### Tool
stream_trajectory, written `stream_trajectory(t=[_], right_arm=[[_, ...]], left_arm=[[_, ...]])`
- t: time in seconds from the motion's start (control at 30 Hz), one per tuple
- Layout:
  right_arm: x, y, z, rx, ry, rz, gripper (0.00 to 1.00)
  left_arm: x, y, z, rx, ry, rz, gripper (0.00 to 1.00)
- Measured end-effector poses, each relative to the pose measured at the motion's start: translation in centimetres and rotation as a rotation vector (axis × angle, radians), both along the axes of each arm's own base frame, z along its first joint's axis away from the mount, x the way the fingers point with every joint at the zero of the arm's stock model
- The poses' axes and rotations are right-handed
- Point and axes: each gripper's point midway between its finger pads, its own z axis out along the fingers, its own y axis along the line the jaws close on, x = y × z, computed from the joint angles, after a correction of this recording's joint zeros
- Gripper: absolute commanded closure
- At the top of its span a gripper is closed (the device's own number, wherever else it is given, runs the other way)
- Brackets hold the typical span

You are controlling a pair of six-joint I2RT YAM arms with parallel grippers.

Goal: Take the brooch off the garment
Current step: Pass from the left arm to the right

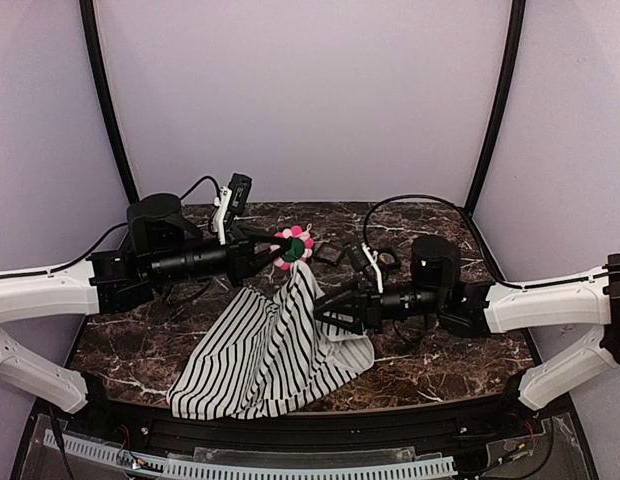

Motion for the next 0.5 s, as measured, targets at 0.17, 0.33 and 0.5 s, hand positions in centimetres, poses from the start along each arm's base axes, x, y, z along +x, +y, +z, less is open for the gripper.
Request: stream_trajectory(t=[0.17,0.33,0.5], right_arm=[[1.0,-0.9,1.5,-0.001,-0.054,-0.096,0.38],[2.2,-2.1,2.8,0.002,-0.109,-0.176,0.27],[3.2,-2.6,1.1,-0.040,-0.097,-0.204,0.24]], left_arm=[[0.1,0.5,0.6,-0.011,-0.010,0.021,0.99],[0.1,0.9,0.9,-0.013,-0.013,0.033,0.99],[0.0,0.9,0.6,-0.003,-0.005,0.034,0.99]])
